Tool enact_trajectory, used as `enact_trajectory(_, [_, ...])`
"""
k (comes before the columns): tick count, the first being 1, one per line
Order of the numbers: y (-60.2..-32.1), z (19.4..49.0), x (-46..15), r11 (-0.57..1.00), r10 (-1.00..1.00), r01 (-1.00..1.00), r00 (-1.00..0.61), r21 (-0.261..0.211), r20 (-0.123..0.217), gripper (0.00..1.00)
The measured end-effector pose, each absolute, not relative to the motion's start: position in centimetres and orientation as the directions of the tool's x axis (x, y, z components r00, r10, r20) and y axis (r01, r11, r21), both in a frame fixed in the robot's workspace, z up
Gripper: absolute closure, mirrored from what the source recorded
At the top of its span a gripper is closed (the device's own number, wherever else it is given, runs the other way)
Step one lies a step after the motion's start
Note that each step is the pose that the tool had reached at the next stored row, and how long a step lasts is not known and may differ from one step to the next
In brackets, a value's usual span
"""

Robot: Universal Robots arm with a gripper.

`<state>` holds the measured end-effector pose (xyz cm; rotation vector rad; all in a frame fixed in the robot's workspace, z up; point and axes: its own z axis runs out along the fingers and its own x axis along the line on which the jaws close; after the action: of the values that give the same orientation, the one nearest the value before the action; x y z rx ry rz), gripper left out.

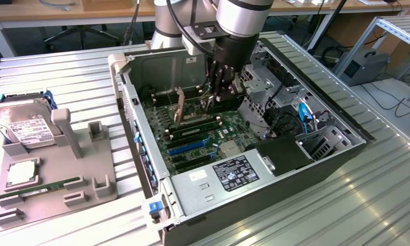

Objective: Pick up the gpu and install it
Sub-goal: 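Insert the gpu into the slot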

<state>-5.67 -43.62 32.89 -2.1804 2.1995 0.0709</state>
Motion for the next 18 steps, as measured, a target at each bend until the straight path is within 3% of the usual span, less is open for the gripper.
enact_trajectory(18, [-44.03,32.76,-5.84,0.009,-0.998,-1.000,-0.009,0.002,-0.063,0.73])
